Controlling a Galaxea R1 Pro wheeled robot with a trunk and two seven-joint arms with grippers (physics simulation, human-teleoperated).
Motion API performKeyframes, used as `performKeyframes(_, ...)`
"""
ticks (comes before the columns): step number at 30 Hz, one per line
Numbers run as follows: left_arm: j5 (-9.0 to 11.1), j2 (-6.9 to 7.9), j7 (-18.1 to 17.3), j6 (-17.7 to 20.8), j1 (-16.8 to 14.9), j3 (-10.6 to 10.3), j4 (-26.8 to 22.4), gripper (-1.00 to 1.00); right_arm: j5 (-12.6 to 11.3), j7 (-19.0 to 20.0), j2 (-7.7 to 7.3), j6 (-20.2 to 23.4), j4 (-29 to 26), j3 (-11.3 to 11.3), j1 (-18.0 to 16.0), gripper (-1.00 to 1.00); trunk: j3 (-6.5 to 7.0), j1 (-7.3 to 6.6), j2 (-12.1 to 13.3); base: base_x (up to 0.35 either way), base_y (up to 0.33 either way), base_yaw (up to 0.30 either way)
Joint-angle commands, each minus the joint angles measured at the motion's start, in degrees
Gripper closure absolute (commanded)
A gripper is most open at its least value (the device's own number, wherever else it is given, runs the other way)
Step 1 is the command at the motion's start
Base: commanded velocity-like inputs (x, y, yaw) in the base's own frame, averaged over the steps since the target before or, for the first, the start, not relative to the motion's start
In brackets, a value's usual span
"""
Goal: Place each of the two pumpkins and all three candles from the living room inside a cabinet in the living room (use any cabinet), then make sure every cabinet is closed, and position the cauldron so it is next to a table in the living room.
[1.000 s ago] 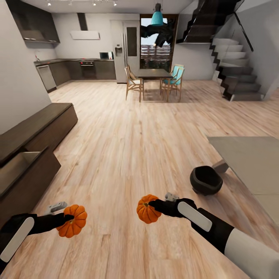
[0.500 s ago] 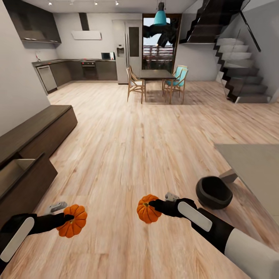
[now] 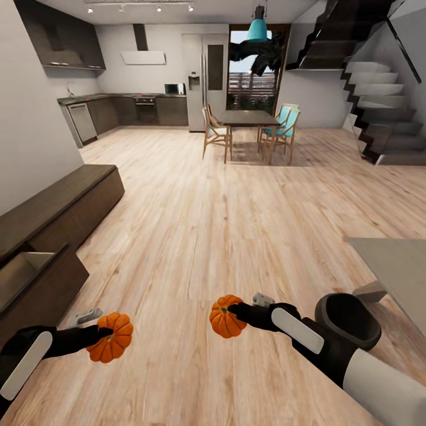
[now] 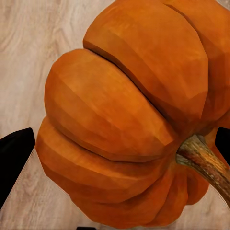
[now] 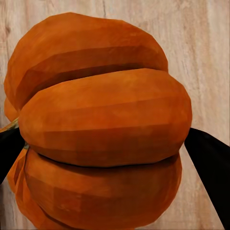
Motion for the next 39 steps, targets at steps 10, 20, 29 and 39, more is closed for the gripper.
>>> performKeyframes(10,0.0,0.03,-0.1,0.2,-0.1,-0.1,-0.1,1.0,-0.6,-0.4,-0.07,-1.2,0.0,0.1,-0.1,1.0,0.17,0.03,0.0,0.332,0.0,0.043)
performKeyframes(20,0.0,0.1,-0.1,0.2,-0.1,-0.1,-0.1,1.0,-0.5,-0.4,-0.04,-1.2,0.0,0.1,-0.1,1.0,0.18,0.03,0.0,0.332,0.0,0.0)
performKeyframes(29,0.0,0.04,-0.1,0.2,-0.1,-0.1,-0.1,1.0,-0.5,-0.3,-0.04,-1.2,-0.1,0.1,-0.1,1.0,0.18,0.03,0.0,0.331,0.0,0.0)
performKeyframes(39,0.0,0.04,-0.1,0.2,-0.1,-0.1,-0.1,1.0,-0.4,-0.3,0.01,-1.2,-0.1,0.1,-0.1,1.0,0.18,0.03,0.0,0.227,0.0,0.021)
